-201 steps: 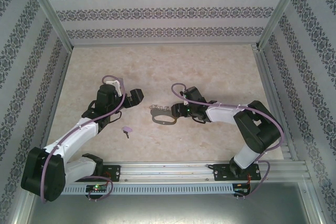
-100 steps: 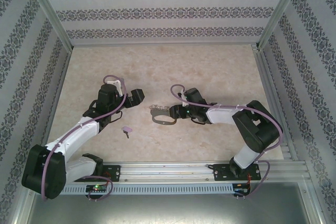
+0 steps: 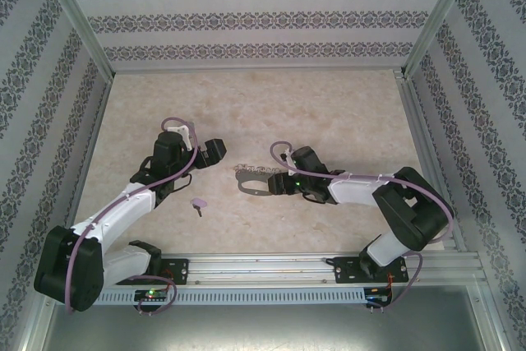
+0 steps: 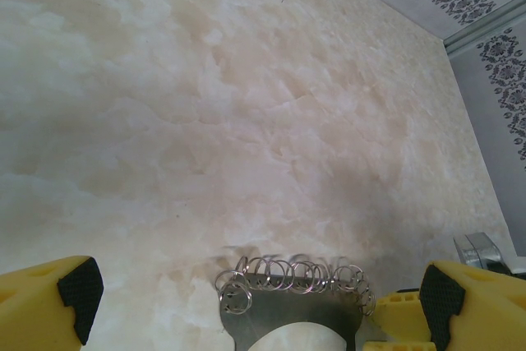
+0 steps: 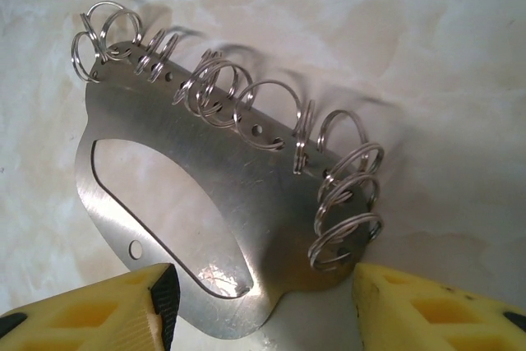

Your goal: Put the keys on the keyring

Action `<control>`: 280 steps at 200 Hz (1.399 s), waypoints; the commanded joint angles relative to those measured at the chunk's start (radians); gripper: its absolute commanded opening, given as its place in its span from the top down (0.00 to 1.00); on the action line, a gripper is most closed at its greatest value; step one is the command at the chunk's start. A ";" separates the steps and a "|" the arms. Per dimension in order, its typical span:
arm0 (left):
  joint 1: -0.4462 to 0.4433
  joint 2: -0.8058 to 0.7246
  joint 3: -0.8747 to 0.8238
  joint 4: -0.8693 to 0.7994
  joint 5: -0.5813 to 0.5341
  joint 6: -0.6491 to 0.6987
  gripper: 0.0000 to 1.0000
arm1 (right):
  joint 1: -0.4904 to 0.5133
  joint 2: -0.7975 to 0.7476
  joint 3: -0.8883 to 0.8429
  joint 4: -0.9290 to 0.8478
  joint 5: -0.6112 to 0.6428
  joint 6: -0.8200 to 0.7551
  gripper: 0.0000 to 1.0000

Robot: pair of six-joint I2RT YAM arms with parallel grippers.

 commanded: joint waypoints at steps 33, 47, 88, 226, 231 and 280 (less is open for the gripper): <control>-0.010 0.004 0.015 0.044 -0.001 -0.002 0.00 | -0.014 -0.027 0.023 -0.033 0.060 -0.009 0.41; -0.011 0.005 0.016 0.041 -0.001 0.001 0.00 | -0.027 -0.023 0.035 -0.037 0.068 -0.015 0.41; -0.010 0.008 0.018 0.040 -0.002 -0.001 0.00 | -0.044 0.035 0.097 -0.050 0.053 -0.033 0.41; -0.010 0.022 0.017 0.045 -0.009 0.004 0.00 | -0.050 0.089 0.101 -0.038 -0.011 -0.034 0.53; -0.010 0.022 0.018 0.046 -0.009 0.005 0.00 | -0.050 0.088 0.097 -0.037 -0.014 -0.035 0.53; -0.010 0.022 0.019 0.050 -0.010 0.004 0.00 | -0.047 0.052 0.043 -0.028 -0.021 -0.031 0.53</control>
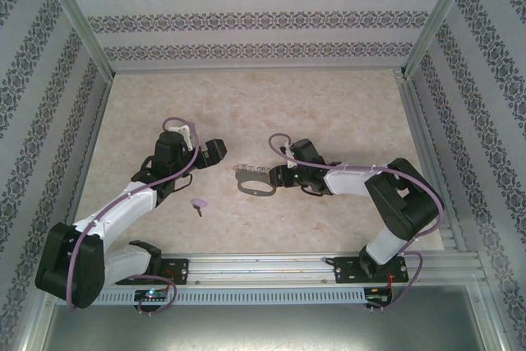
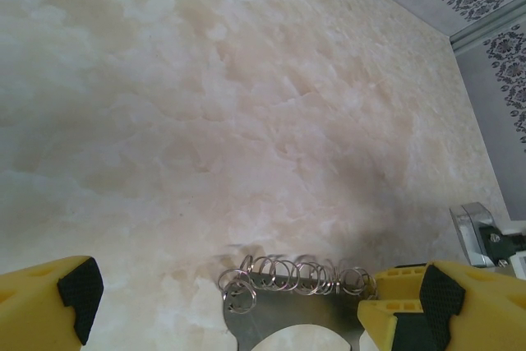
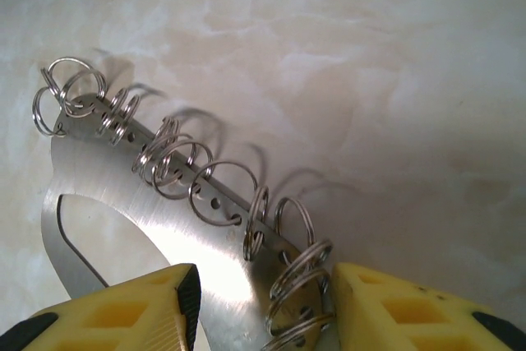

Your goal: Put the keys on the keyring

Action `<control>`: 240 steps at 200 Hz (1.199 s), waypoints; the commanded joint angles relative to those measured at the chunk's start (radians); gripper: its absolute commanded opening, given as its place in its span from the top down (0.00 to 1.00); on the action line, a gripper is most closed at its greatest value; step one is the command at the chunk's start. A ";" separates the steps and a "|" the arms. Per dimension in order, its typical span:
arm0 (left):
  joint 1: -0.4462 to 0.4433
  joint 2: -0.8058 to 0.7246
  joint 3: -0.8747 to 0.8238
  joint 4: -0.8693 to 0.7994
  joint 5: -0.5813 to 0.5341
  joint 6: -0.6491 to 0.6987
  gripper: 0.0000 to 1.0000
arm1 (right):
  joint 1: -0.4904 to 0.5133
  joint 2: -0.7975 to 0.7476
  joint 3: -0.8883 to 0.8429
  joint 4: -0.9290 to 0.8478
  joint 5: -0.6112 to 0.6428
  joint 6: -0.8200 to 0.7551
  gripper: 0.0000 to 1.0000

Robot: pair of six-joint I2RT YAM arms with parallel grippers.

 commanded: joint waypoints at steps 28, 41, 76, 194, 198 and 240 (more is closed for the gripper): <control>-0.010 0.004 0.018 0.044 -0.009 0.002 0.00 | 0.000 -0.048 -0.056 0.001 -0.032 -0.005 0.54; -0.010 0.006 0.017 0.046 -0.007 0.000 0.00 | 0.008 -0.058 -0.063 0.001 -0.034 -0.002 0.56; -0.010 0.006 0.020 0.048 -0.007 0.000 0.00 | 0.026 -0.078 -0.077 -0.006 -0.027 -0.002 0.56; -0.012 0.019 0.040 0.040 0.002 0.001 0.00 | 0.051 -0.089 -0.043 -0.106 0.084 -0.076 0.56; -0.012 0.020 0.040 0.040 0.002 0.002 0.00 | 0.053 -0.092 -0.041 -0.112 0.090 -0.080 0.56; -0.012 0.030 0.047 0.041 0.004 0.003 0.00 | 0.092 -0.126 -0.014 -0.195 0.166 -0.147 0.56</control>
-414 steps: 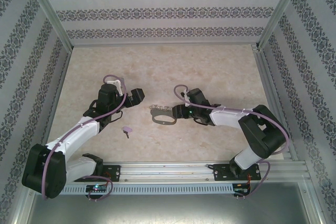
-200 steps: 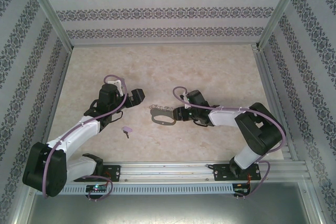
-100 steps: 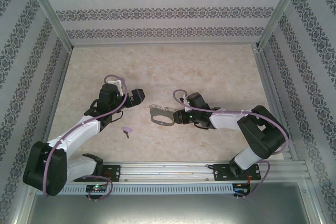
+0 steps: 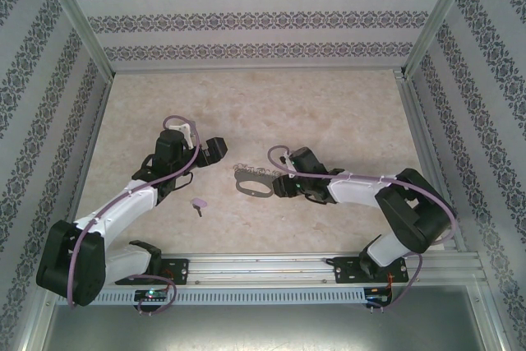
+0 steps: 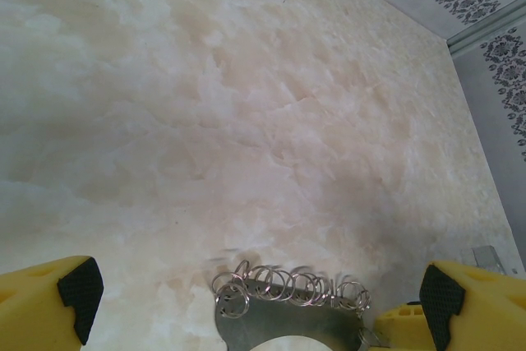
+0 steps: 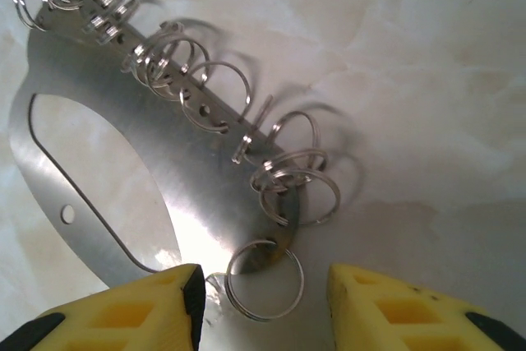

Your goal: Put the keys on the keyring

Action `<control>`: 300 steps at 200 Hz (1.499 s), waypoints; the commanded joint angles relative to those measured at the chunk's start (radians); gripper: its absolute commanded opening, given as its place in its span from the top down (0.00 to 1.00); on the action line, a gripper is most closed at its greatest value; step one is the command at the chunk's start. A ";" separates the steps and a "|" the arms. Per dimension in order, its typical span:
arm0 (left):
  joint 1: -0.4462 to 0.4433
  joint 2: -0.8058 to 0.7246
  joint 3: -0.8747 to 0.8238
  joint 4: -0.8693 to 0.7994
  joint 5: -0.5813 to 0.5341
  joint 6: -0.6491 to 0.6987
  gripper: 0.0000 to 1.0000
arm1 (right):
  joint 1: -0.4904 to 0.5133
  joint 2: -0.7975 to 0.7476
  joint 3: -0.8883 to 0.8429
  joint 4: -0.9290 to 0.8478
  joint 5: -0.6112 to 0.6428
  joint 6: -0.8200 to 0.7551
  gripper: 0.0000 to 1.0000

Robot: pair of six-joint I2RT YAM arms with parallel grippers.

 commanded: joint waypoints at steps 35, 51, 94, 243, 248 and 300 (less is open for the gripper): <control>-0.012 0.020 0.034 0.041 0.008 0.000 0.00 | 0.067 -0.021 0.069 -0.131 0.155 -0.109 0.56; -0.011 0.020 0.034 0.041 0.008 0.001 0.00 | 0.079 -0.008 0.085 -0.148 0.181 -0.125 0.56; -0.011 0.016 0.032 0.039 0.008 0.000 0.00 | 0.098 0.038 0.126 -0.181 0.230 -0.159 0.60; -0.012 0.010 0.027 0.037 0.006 0.001 0.00 | 0.103 0.086 0.161 -0.189 0.238 -0.201 0.80; -0.012 0.009 0.028 0.036 0.006 -0.001 0.00 | 0.104 0.085 0.161 -0.188 0.234 -0.199 0.81; -0.012 0.009 0.028 0.038 0.005 0.002 0.00 | 0.105 0.018 0.153 -0.193 0.165 -0.167 0.80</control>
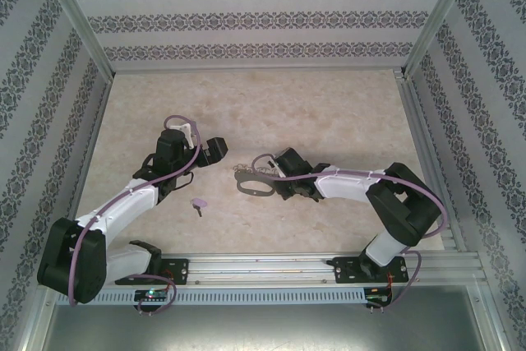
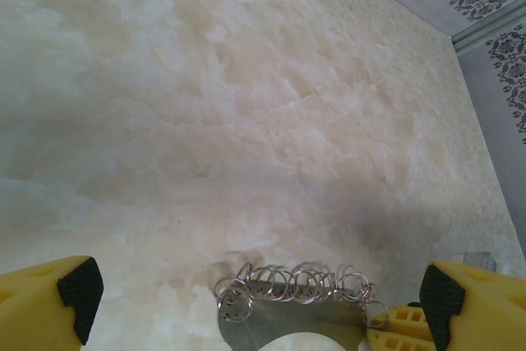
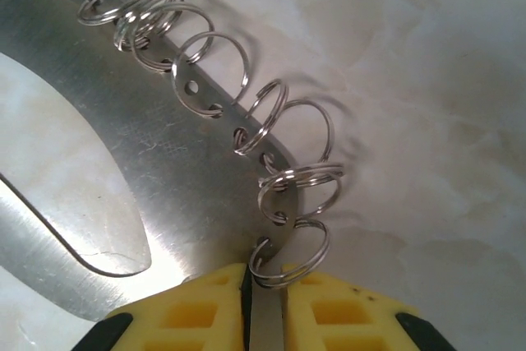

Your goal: Put the keys on the keyring

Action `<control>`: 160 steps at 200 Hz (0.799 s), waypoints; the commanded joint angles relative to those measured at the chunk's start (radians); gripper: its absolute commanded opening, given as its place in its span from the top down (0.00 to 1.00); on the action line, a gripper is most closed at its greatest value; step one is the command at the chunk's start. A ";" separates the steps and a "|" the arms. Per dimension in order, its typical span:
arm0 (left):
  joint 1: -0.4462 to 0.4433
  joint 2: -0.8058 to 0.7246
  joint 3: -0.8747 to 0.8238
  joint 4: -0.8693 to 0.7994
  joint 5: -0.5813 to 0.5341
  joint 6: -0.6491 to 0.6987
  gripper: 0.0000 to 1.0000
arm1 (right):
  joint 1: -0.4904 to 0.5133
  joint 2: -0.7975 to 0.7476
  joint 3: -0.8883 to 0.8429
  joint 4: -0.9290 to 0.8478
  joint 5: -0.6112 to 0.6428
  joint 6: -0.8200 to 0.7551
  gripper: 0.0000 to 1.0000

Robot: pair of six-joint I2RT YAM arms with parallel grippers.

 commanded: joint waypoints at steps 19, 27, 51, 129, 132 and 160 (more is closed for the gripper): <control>-0.012 -0.003 0.023 0.039 0.006 0.003 0.00 | 0.015 -0.104 0.006 -0.012 -0.054 0.042 0.76; -0.011 -0.001 0.022 0.041 0.006 0.000 0.00 | 0.010 -0.122 0.003 -0.011 -0.054 0.048 0.72; -0.012 -0.002 0.019 0.043 0.008 -0.001 0.00 | -0.018 -0.154 -0.007 -0.011 -0.059 0.054 0.66; -0.011 -0.006 0.014 0.048 0.010 -0.010 0.00 | -0.080 -0.056 0.010 0.032 -0.117 0.045 0.57; -0.012 -0.006 0.014 0.046 0.009 -0.010 0.00 | -0.080 -0.053 0.011 0.036 -0.120 0.046 0.56; -0.013 -0.010 0.013 0.044 0.008 -0.008 0.00 | -0.086 -0.015 0.026 0.060 -0.138 0.057 0.51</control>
